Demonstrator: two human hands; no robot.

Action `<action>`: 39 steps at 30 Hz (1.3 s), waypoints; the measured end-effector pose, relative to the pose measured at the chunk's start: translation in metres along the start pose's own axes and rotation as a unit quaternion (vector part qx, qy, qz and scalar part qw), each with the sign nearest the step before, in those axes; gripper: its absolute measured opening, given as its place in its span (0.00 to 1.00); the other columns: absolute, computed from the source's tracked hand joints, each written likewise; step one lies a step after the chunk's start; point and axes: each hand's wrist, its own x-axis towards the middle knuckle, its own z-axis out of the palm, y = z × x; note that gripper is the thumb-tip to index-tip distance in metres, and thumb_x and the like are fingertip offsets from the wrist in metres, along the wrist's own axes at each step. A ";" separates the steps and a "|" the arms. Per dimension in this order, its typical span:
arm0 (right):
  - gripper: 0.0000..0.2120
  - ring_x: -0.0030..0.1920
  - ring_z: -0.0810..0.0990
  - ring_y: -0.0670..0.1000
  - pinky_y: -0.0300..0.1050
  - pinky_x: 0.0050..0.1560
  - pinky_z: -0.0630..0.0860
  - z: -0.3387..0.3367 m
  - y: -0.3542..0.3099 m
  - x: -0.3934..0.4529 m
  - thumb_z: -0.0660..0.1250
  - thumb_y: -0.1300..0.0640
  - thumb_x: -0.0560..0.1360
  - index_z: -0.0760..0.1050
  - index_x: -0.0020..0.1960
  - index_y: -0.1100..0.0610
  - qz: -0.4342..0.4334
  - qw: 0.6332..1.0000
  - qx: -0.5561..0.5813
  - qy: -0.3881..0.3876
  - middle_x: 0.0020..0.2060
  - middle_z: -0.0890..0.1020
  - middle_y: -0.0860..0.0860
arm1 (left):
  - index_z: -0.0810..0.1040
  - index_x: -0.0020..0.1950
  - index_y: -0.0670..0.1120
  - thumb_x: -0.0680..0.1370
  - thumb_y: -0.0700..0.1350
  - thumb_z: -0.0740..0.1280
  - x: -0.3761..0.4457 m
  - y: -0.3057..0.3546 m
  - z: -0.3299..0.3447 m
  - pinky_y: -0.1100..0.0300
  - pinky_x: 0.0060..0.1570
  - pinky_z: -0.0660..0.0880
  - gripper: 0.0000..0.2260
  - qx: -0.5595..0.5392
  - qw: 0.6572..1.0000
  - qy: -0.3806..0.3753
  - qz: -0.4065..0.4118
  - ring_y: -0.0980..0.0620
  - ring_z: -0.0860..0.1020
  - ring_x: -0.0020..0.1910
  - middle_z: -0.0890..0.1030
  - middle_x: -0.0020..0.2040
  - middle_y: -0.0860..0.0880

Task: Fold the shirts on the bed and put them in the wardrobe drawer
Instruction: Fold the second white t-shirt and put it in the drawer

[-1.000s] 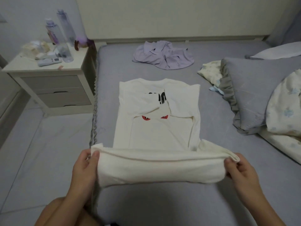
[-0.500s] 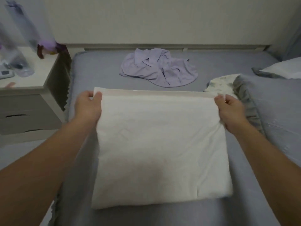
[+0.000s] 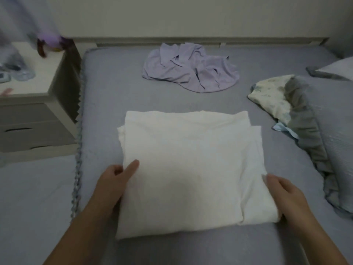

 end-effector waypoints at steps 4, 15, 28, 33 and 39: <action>0.13 0.41 0.85 0.52 0.52 0.45 0.80 0.003 0.023 -0.045 0.70 0.47 0.76 0.82 0.48 0.57 0.042 0.994 0.062 -0.083 0.39 0.87 0.50 | 0.82 0.50 0.40 0.74 0.48 0.74 -0.054 -0.028 -0.005 0.57 0.36 0.79 0.12 -0.117 0.982 -0.118 -0.089 0.45 0.85 0.41 0.86 0.43 0.44; 0.05 0.24 0.74 0.55 0.42 0.23 0.68 -0.061 0.068 -0.127 0.64 0.62 0.80 0.73 0.54 0.62 0.056 0.968 0.062 -0.237 0.29 0.78 0.60 | 0.81 0.48 0.32 0.75 0.37 0.72 -0.183 -0.110 -0.061 0.59 0.28 0.75 0.08 -0.053 0.966 -0.187 -0.172 0.42 0.80 0.31 0.82 0.36 0.34; 0.10 0.41 0.80 0.55 0.46 0.45 0.75 -0.014 0.006 -0.089 0.69 0.57 0.74 0.77 0.54 0.58 -0.084 0.995 -0.025 -0.052 0.44 0.82 0.56 | 0.76 0.62 0.42 0.74 0.45 0.72 -0.185 -0.077 -0.045 0.53 0.51 0.72 0.18 0.121 0.988 0.082 0.055 0.44 0.77 0.50 0.78 0.50 0.44; 0.11 0.36 0.79 0.58 0.44 0.34 0.71 0.015 -0.022 -0.039 0.70 0.52 0.72 0.75 0.43 0.60 -0.076 0.997 -0.030 0.009 0.35 0.80 0.56 | 0.75 0.64 0.45 0.76 0.52 0.71 -0.147 -0.058 -0.041 0.54 0.53 0.71 0.20 0.035 0.996 0.081 0.015 0.47 0.76 0.50 0.77 0.50 0.49; 0.15 0.43 0.80 0.57 0.46 0.42 0.72 0.029 -0.030 -0.017 0.68 0.46 0.74 0.77 0.50 0.57 -0.077 0.991 -0.105 -0.001 0.42 0.81 0.54 | 0.76 0.62 0.43 0.76 0.51 0.72 -0.097 -0.031 -0.041 0.50 0.59 0.74 0.19 -0.057 0.995 0.086 -0.005 0.43 0.78 0.54 0.79 0.56 0.43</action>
